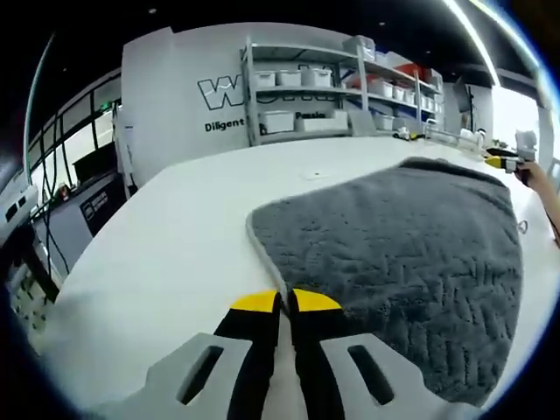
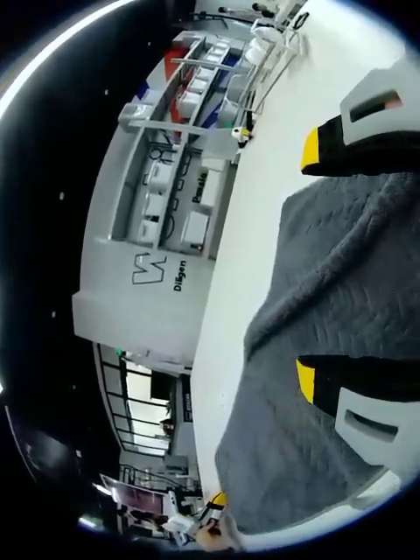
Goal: Open the folded towel by lifting each exposed corner and separating the folded layers until the towel lies flat within the target outline without major curled edges
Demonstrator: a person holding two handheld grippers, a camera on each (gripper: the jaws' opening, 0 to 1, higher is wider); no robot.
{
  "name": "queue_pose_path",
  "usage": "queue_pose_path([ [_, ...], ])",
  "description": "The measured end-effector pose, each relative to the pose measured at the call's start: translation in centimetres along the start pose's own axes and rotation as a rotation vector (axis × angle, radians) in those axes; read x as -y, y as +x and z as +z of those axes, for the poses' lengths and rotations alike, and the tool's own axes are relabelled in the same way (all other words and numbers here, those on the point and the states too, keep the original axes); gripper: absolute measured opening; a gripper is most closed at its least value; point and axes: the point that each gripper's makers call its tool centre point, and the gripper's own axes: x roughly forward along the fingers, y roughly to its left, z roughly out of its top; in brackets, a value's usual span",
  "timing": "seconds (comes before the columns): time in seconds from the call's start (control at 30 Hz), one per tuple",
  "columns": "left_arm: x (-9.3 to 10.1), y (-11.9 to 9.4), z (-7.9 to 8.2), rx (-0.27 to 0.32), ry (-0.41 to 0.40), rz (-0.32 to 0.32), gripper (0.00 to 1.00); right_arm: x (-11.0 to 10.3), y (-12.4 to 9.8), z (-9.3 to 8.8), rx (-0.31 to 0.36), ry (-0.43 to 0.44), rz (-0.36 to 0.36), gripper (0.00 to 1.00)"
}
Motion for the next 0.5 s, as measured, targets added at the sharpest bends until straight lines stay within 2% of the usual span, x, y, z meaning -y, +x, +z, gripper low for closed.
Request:
queue_pose_path([
  [0.3,-0.1,-0.3,0.4,0.016,-0.002,0.009,0.03,0.1,0.1,0.0,-0.002,0.0,0.0,0.85],
  [0.33,-1.2,-0.6,0.3,0.004,0.033,0.063,0.03,0.1,0.1,-0.1,-0.003,0.0,-0.001,0.85],
  [0.5,-2.0,-1.0,0.9,0.036,0.004,0.086,0.08,0.2,0.2,0.0,-0.002,-0.001,0.001,0.85],
])
